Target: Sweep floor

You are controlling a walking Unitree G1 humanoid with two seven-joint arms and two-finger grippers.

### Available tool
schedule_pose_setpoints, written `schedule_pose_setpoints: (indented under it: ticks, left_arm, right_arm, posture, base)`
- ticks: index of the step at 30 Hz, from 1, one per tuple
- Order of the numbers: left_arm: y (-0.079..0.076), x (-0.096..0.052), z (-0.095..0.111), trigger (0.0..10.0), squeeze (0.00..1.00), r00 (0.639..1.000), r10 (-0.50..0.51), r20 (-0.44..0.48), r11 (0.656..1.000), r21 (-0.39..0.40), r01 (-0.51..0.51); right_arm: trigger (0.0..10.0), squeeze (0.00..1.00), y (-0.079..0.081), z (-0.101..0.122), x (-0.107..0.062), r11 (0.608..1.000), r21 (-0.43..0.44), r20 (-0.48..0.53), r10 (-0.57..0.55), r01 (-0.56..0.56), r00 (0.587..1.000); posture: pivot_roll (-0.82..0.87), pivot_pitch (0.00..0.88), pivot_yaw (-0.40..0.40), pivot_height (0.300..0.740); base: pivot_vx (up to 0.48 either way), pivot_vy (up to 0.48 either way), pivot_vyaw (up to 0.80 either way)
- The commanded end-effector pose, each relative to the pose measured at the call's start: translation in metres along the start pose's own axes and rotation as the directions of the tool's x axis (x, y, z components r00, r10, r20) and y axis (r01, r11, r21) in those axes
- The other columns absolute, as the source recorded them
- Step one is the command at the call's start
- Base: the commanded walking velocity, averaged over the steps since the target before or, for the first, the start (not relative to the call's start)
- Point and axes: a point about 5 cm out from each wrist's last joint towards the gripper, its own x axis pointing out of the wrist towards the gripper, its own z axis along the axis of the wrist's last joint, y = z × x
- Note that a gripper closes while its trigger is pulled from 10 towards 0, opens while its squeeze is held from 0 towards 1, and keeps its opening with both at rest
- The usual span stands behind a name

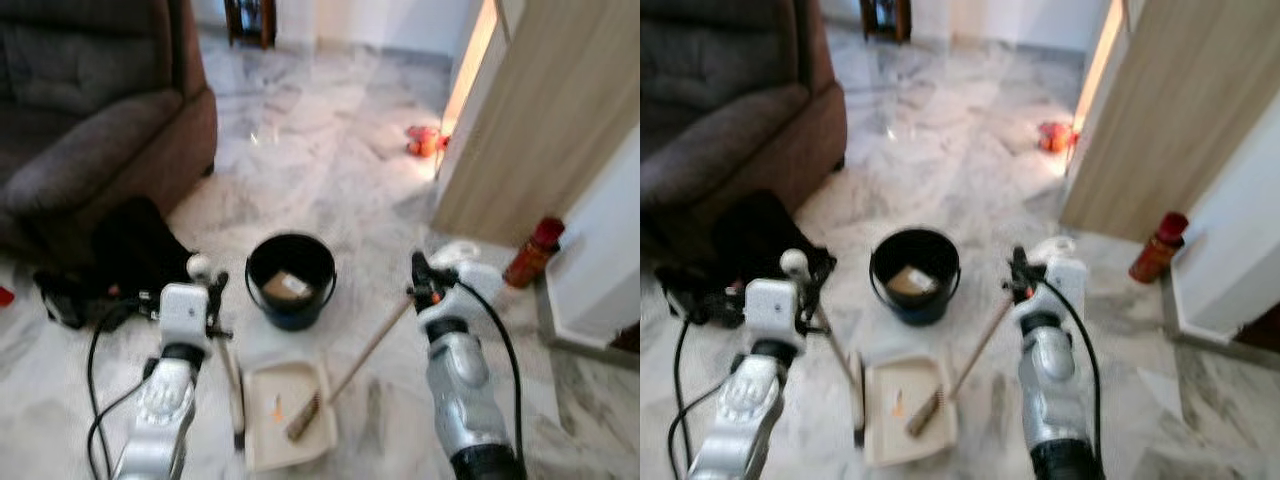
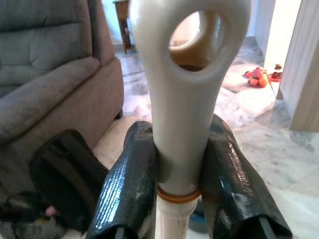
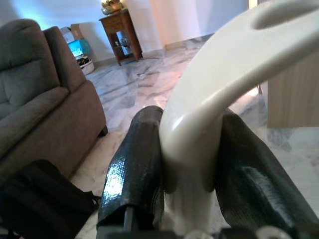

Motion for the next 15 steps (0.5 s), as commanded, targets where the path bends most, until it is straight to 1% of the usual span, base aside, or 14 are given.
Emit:
schedule_pose_setpoints:
  ticks: [1, 4, 9, 15]
  left_arm:
    - [-0.003, 0.0022, 0.0097, 10.0, 0.0, 0.999, -0.005, 0.048, 1.0, -0.004, 0.005]
    - [-0.0038, 0.002, 0.0092, 10.0, 0.0, 0.999, -0.007, 0.048, 1.0, -0.007, 0.007]
    - [-0.0044, 0.0016, 0.0086, 10.0, 0.0, 0.999, -0.01, 0.048, 1.0, -0.006, 0.01]
    - [-0.0048, 0.0011, 0.0089, 10.0, 0.0, 0.998, -0.008, 0.055, 1.0, -0.007, 0.009]
  right_arm:
    - [10.0, 0.0, -0.0014, 0.0115, 0.0029, 1.0, 0.023, 0.054, -0.005, 0.003, 0.999]
    - [10.0, 0.0, -0.0018, 0.011, 0.0027, 1.0, 0.022, 0.055, -0.004, 0.003, 0.998]
    - [10.0, 0.0, -0.0008, 0.0116, 0.0032, 1.0, 0.022, 0.059, 0.0, -0.002, 0.998]
    - [10.0, 0.0, 0.0009, 0.0131, 0.0039, 1.0, 0.027, 0.066, 0.009, -0.011, 0.998]
  posture:
    - [0.17, 0.055, 0.0, 0.74]
    - [0.16, 0.035, 0.0, 0.74]
    - [0.16, 0.027, -0.001, 0.74]
    - [0.16, 0.015, -0.001, 0.74]
  base:
    - [0.255, 0.0, 0.0]
    - [0.257, 0.0, 0.0]
    - [0.252, 0.0, 0.0]
    - [0.0, 0.0, 0.0]
